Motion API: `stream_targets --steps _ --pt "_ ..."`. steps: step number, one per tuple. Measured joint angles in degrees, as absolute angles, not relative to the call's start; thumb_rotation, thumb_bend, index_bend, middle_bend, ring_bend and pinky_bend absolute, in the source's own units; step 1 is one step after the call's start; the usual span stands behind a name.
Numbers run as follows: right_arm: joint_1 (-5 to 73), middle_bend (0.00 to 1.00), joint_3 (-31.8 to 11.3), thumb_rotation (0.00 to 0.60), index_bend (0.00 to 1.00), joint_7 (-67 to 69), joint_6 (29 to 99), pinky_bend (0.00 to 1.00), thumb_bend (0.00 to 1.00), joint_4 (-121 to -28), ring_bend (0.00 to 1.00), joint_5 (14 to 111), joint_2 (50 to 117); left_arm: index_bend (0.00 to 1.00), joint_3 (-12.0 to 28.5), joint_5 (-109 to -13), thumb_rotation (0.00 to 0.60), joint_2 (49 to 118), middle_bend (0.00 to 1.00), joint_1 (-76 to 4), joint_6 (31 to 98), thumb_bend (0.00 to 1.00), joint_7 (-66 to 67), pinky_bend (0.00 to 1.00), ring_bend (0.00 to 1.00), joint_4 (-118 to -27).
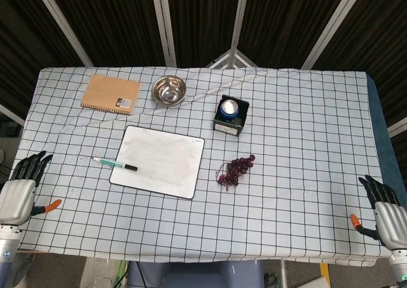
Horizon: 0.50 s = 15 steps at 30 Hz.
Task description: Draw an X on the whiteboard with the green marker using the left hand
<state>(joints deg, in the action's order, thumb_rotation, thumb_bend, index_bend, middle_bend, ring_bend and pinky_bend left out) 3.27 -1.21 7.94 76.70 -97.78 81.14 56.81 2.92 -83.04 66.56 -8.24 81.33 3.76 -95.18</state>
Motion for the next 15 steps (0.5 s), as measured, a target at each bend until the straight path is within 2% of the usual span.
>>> stream_targets --steps 15 --pt "3.3 0.0 -1.2 0.6 0.0 7.9 76.5 0.0 0.35 -97.9 0.0 81.1 56.8 0.0 2.6 -82.7 0.6 66.3 0.0 -8.5 80.3 0.02 4.5 0.0 0.0 -95.2"
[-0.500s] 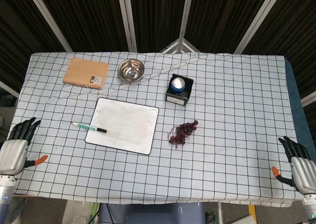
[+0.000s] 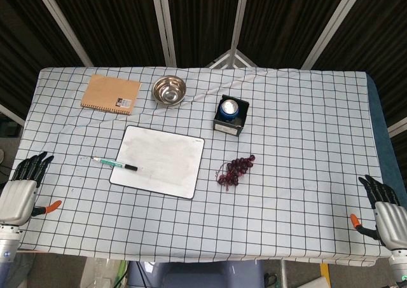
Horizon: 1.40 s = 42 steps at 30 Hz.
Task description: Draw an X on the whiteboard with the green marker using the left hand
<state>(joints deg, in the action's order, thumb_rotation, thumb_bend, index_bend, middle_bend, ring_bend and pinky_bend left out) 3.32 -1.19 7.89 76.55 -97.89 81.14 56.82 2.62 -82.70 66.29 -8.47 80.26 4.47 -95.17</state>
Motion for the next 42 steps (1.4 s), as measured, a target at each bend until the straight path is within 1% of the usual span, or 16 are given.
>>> stream_targets --steps 3,6,10,13,15,19,25,29,35,42 --pt "3.3 0.0 -1.2 0.6 0.0 8.0 76.4 0.0 0.35 -97.9 0.0 80.9 56.8 0.0 2.6 -82.3 0.6 66.2 0.0 -8.9 79.3 0.05 5.2 0.0 0.0 -95.0" --pt "3.2 0.0 -1.3 0.6 0.0 8.5 76.7 0.0 0.35 -98.0 0.0 81.1 56.6 0.03 2.9 -81.5 0.6 66.4 0.0 -9.8 77.7 0.09 6.5 0.0 0.0 -94.6" --pt "3.3 0.0 -1.1 0.6 0.0 9.0 76.5 0.0 0.35 -97.9 0.0 81.4 56.6 0.18 3.9 -80.0 0.6 66.9 0.0 -11.9 74.9 0.19 9.1 0.0 0.0 -93.7" --pt "3.4 0.0 -1.1 0.6 0.0 9.5 76.2 0.0 0.35 -97.8 0.0 81.4 56.6 0.28 5.1 -78.4 0.6 67.8 0.02 -14.2 72.1 0.25 11.5 0.0 0.0 -92.8" --pt "3.5 0.0 -1.1 0.6 0.0 9.9 75.9 0.0 0.35 -97.9 0.0 81.2 56.5 0.32 6.0 -76.9 0.6 68.6 0.03 -15.9 69.9 0.28 13.0 0.0 0.0 -92.0" --pt "3.7 0.0 -1.1 0.6 0.0 10.8 75.4 0.0 0.35 -98.1 0.0 81.2 56.3 0.35 8.0 -73.5 0.6 71.0 0.05 -19.7 65.7 0.3 16.2 0.0 0.0 -90.1" --pt "3.9 0.0 -1.2 0.6 0.0 11.3 75.0 0.0 0.35 -98.2 0.0 80.9 56.2 0.38 10.0 -69.8 0.6 76.2 0.06 -24.9 60.8 0.31 21.5 0.0 0.0 -85.3" --pt "3.9 0.0 -1.2 0.6 0.0 11.8 74.7 0.0 0.35 -98.3 0.0 80.7 56.1 0.39 10.3 -67.8 0.6 79.6 0.07 -27.6 58.0 0.32 24.4 0.0 0.0 -82.0" --pt "4.0 0.0 -1.3 0.6 0.0 12.3 74.5 0.0 0.35 -98.3 0.0 80.4 55.9 0.42 10.4 -65.2 0.6 84.6 0.09 -31.1 54.6 0.38 27.9 0.0 0.0 -77.5" --pt "4.0 0.0 -1.3 0.6 0.0 13.0 74.3 0.0 0.35 -98.2 0.0 80.3 55.7 0.43 10.3 -62.2 0.6 89.4 0.1 -34.3 52.2 0.42 30.9 0.0 0.0 -73.7"
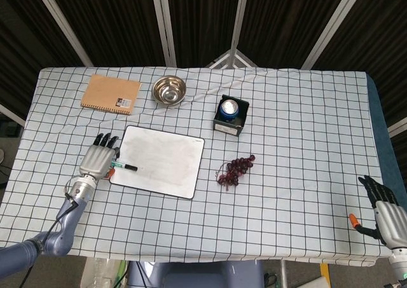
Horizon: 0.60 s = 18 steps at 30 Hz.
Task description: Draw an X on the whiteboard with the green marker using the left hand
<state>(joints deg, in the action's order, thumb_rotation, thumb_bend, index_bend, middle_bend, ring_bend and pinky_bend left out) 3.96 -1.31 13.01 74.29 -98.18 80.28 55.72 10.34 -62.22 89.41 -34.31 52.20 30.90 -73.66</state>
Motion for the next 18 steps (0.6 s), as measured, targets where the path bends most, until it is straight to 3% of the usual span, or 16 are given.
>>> stream_targets --steps 8,14,18 --pt "3.8 0.0 -1.3 0.6 0.0 13.8 74.3 0.0 0.35 -98.1 0.0 80.3 55.5 0.46 10.1 -59.9 0.6 92.2 0.11 -36.1 51.2 0.47 32.4 0.0 0.0 -71.7" --pt "3.7 0.0 -1.3 0.6 0.0 14.0 74.4 0.0 0.35 -98.2 0.0 80.1 55.4 0.63 9.8 -58.9 0.6 92.9 0.17 -36.7 51.2 0.57 32.9 0.0 0.0 -70.8" --pt "3.6 0.0 -1.3 0.6 0.0 13.9 74.5 0.0 0.35 -98.2 0.0 80.0 55.4 0.67 9.9 -59.2 0.6 93.0 0.19 -36.6 52.0 0.58 31.8 0.01 0.0 -71.1"
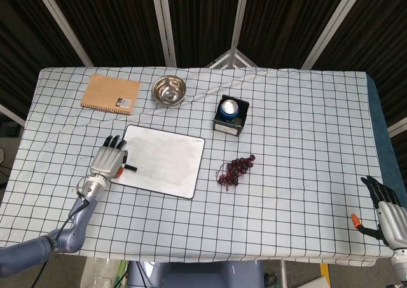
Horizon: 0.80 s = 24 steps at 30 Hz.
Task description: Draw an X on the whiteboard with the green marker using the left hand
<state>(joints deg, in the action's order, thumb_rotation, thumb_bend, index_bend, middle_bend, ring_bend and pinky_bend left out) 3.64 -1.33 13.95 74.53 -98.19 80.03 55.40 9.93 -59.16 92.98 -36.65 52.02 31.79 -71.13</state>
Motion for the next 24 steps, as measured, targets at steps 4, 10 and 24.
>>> stream_targets --steps 4,10,24 --pt "3.6 0.0 -1.3 0.6 0.0 14.0 74.5 0.0 0.35 -98.3 0.0 79.9 55.4 0.67 10.7 -60.2 0.6 92.7 0.2 -36.5 53.5 0.58 29.4 0.01 0.0 -72.4" --pt "3.7 0.0 -1.4 0.6 0.0 14.3 74.2 0.0 0.35 -98.5 0.0 79.7 55.2 0.68 13.2 -63.5 0.6 91.3 0.2 -36.7 56.7 0.58 23.7 0.01 0.01 -77.1" --pt "3.8 0.0 -1.5 0.6 0.0 15.3 73.5 0.0 0.35 -98.5 0.0 79.2 55.0 0.7 20.1 -62.5 0.6 95.0 0.22 -38.1 55.9 0.58 0.3 0.03 0.01 -84.4"
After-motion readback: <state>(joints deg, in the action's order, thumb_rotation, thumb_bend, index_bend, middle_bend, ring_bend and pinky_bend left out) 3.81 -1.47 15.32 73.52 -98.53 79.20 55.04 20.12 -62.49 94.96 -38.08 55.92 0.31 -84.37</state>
